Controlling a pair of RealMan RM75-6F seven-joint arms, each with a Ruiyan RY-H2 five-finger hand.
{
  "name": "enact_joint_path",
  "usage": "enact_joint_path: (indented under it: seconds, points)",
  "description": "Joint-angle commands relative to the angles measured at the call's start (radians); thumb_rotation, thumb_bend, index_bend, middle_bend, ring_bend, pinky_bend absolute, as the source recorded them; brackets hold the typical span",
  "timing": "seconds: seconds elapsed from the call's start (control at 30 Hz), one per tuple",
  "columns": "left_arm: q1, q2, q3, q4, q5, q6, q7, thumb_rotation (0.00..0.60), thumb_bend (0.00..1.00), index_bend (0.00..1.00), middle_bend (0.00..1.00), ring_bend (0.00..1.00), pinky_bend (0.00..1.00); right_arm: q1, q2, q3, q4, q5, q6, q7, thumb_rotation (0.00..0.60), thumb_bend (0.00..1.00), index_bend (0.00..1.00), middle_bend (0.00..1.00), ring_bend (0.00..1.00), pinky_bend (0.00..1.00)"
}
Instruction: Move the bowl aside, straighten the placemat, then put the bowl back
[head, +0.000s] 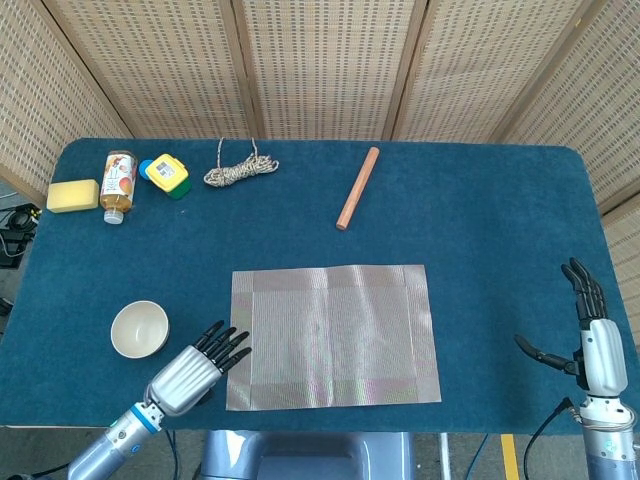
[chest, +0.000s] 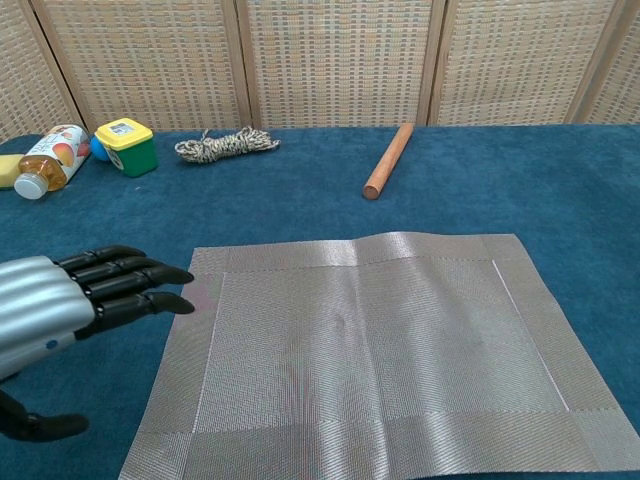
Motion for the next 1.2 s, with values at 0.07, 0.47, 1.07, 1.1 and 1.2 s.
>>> enact_joint_path:
  seconds: [0.07, 0.47, 1.07, 1.1, 1.2]
  points:
    - [0.054, 0.069, 0.022, -0.014, 0.018, 0.084, -0.078, 0.6, 0.19, 0.1, 0.0, 0.0, 0.0, 0.0, -0.002, -0.003, -0.001, -0.003, 0.001, -0.006, 0.6, 0.28, 0.1, 0.0, 0.0, 0.0]
    - [0.187, 0.162, 0.007, 0.093, -0.014, 0.269, -0.249, 0.6, 0.19, 0.13, 0.0, 0.0, 0.0, -0.001, -0.006, -0.014, -0.01, -0.019, 0.006, -0.021, 0.6, 0.28, 0.1, 0.0, 0.0, 0.0]
    - [0.245, 0.155, -0.032, 0.242, -0.1, 0.192, -0.328, 0.6, 0.17, 0.39, 0.0, 0.0, 0.0, -0.002, -0.006, -0.02, -0.018, -0.023, 0.01, -0.028, 0.6, 0.28, 0.1, 0.0, 0.0, 0.0]
    - [0.246, 0.147, -0.037, 0.254, -0.105, 0.187, -0.333, 0.6, 0.17, 0.4, 0.0, 0.0, 0.0, -0.003, -0.006, -0.021, -0.018, -0.024, 0.01, -0.028, 0.6, 0.28, 0.1, 0.0, 0.0, 0.0]
    - [0.248, 0.113, -0.058, 0.299, -0.12, 0.173, -0.35, 0.6, 0.17, 0.44, 0.0, 0.0, 0.0, -0.003, -0.006, -0.022, -0.019, -0.027, 0.012, -0.027, 0.6, 0.28, 0.1, 0.0, 0.0, 0.0]
